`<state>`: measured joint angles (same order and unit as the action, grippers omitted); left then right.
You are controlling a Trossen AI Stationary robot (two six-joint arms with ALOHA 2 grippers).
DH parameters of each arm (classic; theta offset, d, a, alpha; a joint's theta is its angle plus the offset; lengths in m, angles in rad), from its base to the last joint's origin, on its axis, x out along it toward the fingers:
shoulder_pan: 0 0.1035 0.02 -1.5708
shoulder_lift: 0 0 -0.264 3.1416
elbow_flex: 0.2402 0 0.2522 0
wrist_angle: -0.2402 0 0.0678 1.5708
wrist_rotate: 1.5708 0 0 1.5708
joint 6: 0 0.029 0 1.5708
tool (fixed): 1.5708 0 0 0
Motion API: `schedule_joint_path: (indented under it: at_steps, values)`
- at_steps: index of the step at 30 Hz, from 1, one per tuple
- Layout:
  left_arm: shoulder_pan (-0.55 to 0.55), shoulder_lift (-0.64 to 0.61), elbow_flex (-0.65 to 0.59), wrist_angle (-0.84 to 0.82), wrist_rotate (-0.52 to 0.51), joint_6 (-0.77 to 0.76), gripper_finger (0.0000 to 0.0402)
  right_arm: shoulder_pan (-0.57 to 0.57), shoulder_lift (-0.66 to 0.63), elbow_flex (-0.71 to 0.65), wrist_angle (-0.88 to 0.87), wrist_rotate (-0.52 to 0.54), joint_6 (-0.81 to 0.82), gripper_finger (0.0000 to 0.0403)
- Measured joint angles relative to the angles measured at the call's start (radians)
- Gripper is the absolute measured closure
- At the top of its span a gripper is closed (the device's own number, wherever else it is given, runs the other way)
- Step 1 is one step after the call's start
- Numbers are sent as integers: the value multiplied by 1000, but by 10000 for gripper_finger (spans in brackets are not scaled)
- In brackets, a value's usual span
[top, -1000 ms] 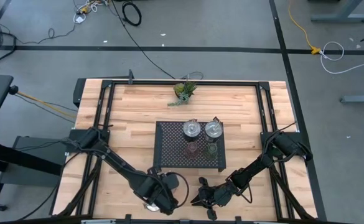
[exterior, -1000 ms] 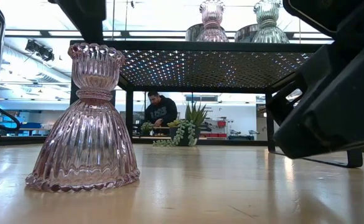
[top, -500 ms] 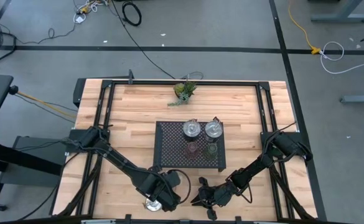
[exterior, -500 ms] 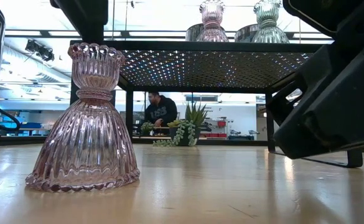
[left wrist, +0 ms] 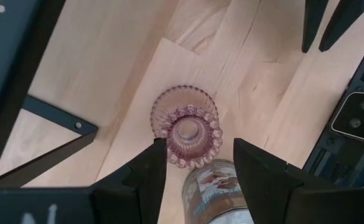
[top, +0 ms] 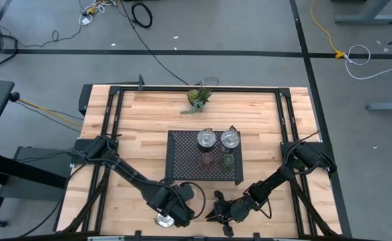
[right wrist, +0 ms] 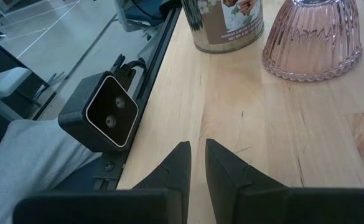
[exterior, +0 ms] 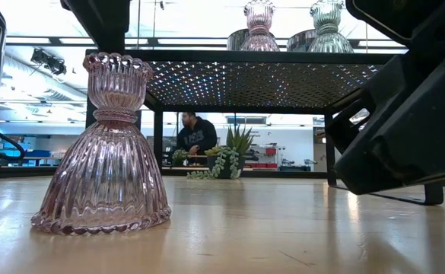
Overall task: Pick & Place candle stick holders
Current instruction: Put the pink glass candle holder on the shelf aligned with the other glass candle holders
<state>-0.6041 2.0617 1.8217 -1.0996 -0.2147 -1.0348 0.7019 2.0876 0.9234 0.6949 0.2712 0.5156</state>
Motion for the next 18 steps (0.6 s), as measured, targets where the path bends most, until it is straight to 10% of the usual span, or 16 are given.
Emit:
schedule_joint_path:
  at_steps: [18]
  values:
    - [1,2,-42,13,7,-5,147,0,0,0,0,0,0,356]
